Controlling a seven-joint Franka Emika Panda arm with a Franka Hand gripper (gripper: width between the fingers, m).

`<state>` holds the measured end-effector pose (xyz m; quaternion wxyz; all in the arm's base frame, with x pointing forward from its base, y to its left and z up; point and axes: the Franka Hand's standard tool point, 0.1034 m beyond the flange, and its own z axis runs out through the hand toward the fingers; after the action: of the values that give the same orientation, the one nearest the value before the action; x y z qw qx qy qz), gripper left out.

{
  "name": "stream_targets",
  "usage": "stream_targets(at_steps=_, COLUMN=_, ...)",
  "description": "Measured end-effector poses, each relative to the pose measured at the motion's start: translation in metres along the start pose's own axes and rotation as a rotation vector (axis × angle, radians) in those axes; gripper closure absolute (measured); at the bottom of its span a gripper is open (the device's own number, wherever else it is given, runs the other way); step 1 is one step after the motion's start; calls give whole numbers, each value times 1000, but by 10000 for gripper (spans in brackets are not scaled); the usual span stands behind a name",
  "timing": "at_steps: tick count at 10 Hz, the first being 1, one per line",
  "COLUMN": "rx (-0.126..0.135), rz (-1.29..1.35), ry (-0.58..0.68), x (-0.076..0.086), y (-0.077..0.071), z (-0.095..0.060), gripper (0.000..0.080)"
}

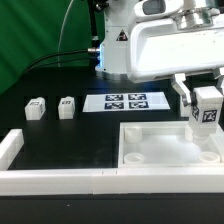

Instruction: Assemble one leg

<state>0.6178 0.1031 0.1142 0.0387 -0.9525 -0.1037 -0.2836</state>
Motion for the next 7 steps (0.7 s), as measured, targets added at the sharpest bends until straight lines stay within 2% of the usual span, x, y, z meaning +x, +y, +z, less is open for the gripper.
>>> stream_targets(at_steps=1, rx=2, rz=0, ry=-8, x=-1, y=-1, z=1, gripper=506)
stream_targets(at_steps=2, rx=-7, rz=2, ry=28, x=2, y=2, z=-2, gripper=506)
stream_targets(at_steps=3, rx=-24, rz=6, ry=106, x=-3, y=5, z=2, gripper=506)
stream_targets(at_steps=4, rx=-1, rz=6, ry=30, x=-10, y=-3, z=14, gripper=506)
stream_targets(at_steps=5, rx=-2, rz=2, ry=53, x=1, y=-4, z=8, gripper=506)
stream_targets(at_steps=7, rx=1, rz=3, ry=41, x=-6, y=-6, z=13, gripper=506)
